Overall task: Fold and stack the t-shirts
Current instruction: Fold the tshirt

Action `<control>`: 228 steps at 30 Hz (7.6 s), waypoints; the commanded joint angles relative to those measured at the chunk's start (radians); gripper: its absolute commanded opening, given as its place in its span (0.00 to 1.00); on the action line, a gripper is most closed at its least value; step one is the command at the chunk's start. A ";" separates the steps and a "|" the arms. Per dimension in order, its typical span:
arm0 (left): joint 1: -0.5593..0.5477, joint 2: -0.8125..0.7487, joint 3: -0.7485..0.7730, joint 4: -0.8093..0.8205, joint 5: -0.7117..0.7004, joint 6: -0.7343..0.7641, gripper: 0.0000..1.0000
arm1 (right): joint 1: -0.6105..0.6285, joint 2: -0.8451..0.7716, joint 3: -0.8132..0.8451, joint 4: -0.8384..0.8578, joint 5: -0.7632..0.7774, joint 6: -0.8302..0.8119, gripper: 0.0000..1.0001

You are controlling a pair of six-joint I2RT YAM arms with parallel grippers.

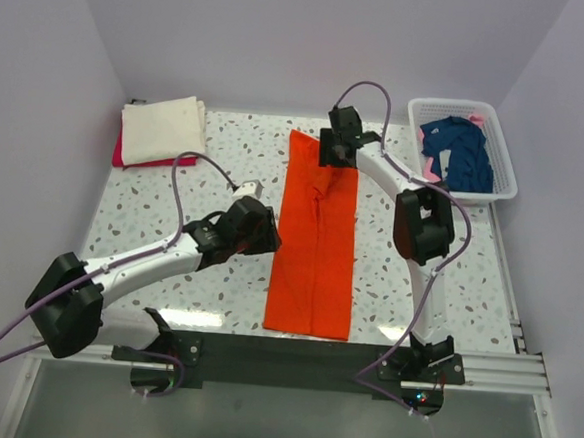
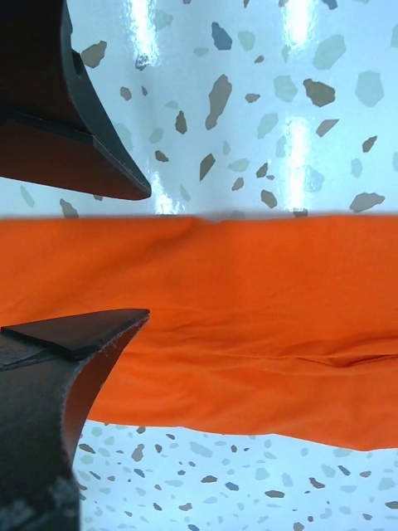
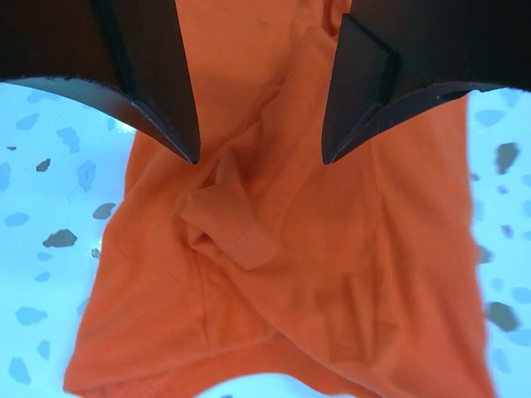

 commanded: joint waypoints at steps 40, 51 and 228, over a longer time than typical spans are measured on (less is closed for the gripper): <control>0.065 0.008 -0.086 0.067 0.075 0.099 0.60 | -0.039 -0.103 -0.145 0.152 0.136 0.071 0.04; 0.067 0.019 -0.095 0.076 0.085 0.107 0.60 | -0.050 -0.056 -0.156 0.143 0.142 0.073 0.12; -0.081 -0.038 -0.404 0.078 0.449 -0.051 0.42 | 0.232 -1.361 -1.635 -0.129 -0.513 0.691 0.51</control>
